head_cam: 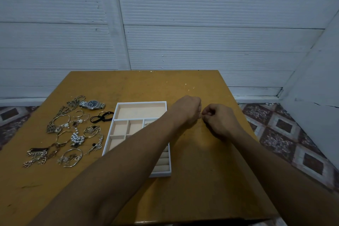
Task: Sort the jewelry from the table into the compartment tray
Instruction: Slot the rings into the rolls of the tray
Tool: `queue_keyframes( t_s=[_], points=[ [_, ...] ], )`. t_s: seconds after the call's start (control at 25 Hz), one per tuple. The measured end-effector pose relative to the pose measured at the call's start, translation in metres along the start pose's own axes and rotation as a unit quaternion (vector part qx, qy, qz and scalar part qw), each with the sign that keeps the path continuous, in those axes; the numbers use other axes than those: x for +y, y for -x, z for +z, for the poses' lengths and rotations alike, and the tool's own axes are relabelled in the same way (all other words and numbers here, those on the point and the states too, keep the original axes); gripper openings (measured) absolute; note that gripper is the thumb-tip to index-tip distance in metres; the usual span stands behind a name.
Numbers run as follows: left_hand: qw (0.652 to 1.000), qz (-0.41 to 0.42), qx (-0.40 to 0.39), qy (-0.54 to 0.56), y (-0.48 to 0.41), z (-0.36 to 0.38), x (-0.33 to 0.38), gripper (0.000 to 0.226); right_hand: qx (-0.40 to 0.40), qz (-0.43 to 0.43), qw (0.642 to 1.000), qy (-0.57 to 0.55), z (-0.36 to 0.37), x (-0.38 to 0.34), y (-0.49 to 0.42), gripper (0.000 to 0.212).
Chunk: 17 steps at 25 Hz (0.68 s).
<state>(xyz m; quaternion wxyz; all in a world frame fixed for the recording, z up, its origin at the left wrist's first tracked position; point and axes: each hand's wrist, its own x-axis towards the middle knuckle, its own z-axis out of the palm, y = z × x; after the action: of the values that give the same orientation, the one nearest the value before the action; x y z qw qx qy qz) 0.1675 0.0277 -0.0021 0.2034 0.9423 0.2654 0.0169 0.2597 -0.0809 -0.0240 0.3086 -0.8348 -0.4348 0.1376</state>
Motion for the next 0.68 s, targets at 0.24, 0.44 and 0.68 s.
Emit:
queue_keyframes(
  t_s=[0.24,0.44,0.68],
  points=[
    [0.999,-0.004,0.028,0.039,0.009,-0.007,-0.01,0.006,0.004,-0.011,1.0,0.014,-0.001,-0.003,0.002,0.017],
    [0.998,-0.004,0.042,0.05,0.026,-0.027,-0.028,0.005,-0.034,-0.002,0.998,0.058,0.002,-0.014,0.0,0.021],
    [0.993,0.013,0.1,0.066,0.08,-0.041,-0.058,0.007,-0.03,0.052,0.998,0.025,0.001,-0.022,0.002,0.011]
  ],
)
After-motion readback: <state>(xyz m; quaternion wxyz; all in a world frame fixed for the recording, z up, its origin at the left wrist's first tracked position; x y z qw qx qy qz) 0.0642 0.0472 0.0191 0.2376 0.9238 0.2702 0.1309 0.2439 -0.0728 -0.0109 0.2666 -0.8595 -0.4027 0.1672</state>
